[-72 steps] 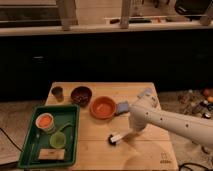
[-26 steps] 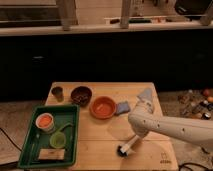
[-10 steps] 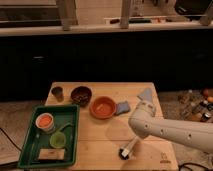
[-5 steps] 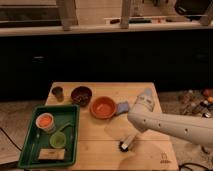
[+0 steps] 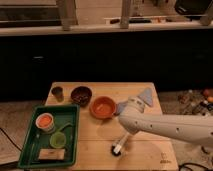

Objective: Wipe table surface with brush

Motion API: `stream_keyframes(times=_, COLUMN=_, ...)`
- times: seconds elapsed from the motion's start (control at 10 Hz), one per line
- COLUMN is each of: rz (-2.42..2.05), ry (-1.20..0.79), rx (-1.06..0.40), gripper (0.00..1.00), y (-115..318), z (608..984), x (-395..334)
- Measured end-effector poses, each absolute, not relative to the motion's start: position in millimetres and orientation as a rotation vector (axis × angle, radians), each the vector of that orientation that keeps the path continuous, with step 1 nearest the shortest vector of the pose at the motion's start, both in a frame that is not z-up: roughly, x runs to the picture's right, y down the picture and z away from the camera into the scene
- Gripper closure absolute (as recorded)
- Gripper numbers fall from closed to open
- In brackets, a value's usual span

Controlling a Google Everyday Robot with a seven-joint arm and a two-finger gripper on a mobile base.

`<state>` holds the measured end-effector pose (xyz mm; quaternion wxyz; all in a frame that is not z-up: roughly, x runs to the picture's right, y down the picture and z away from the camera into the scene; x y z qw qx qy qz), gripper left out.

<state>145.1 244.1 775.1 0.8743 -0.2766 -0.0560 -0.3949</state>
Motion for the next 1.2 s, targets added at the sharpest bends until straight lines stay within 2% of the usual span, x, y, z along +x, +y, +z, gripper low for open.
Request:
stream_keyframes(times=0.2, rz=-0.854, ry=-0.136, rx=-0.600, gripper=1.00, y=264, z=767, x=150)
stream_keyframes(times=0.4, rz=-0.837, ry=-0.119, rx=-0.613, gripper=1.00, y=266, z=768, x=168)
stream_keyframes(times=0.8, rz=-0.771, ry=-0.016, rx=-0.598, gripper=1.00, y=233, z=786, x=198)
stream_keyframes(times=1.2, rz=-0.768, ry=-0.028, rx=-0.572, gripper=1.00, y=208, z=799, x=180)
